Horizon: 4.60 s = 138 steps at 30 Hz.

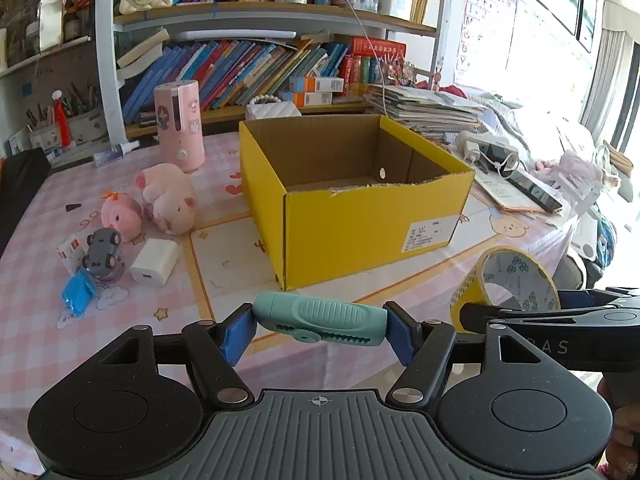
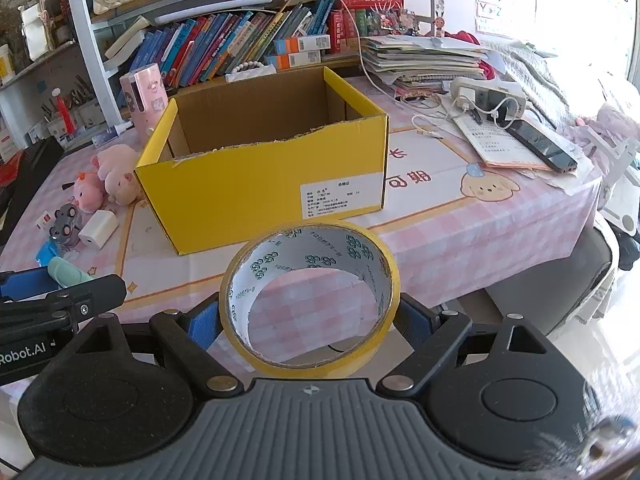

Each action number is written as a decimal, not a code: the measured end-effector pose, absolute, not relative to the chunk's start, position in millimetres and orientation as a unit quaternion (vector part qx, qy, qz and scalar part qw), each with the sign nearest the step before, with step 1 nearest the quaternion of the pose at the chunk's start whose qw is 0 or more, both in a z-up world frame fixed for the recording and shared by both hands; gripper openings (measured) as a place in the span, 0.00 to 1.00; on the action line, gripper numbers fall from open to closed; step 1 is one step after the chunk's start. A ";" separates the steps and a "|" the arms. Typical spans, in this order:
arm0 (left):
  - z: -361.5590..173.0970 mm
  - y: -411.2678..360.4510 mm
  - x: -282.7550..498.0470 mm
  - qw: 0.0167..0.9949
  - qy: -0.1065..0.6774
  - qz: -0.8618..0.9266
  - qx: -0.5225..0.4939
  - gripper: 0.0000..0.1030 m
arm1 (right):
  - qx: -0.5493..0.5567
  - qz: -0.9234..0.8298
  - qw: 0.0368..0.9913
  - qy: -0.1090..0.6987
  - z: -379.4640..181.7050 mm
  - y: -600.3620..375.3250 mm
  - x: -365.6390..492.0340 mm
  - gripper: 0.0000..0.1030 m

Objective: Organize objects

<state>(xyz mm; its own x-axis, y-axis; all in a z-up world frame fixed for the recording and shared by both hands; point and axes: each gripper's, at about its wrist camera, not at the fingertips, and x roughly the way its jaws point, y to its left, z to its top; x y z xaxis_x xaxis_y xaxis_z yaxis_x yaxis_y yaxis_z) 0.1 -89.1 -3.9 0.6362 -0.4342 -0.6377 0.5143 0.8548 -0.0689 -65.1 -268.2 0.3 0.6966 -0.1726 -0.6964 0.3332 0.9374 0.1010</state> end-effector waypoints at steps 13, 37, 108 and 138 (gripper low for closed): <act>1.6 -100.9 19.4 0.909 0.320 -0.260 0.061 0.67 | 0.093 -0.129 0.921 0.356 6.1 -276.7 -37.4 0.85; 21.7 -177.0 99.0 0.935 0.269 -0.217 0.075 0.67 | 0.025 -0.090 0.967 0.237 68.9 -354.1 64.9 0.85; -17.3 -242.1 153.9 0.910 0.353 -0.186 0.114 0.78 | 0.028 0.088 0.883 0.460 -0.3 -353.3 230.5 0.86; 13.4 -153.2 70.4 0.931 0.307 -0.192 0.051 0.84 | 0.061 -0.077 0.958 0.269 62.2 -340.2 71.3 0.92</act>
<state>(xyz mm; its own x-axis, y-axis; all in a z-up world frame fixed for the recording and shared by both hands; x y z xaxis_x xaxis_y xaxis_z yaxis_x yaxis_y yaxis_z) 70.4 -153.2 13.4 0.7380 -0.3256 -0.5911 0.3882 0.9213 -0.0227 71.3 -340.2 62.2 0.8434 -0.1150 -0.5248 0.1806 0.9807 0.0753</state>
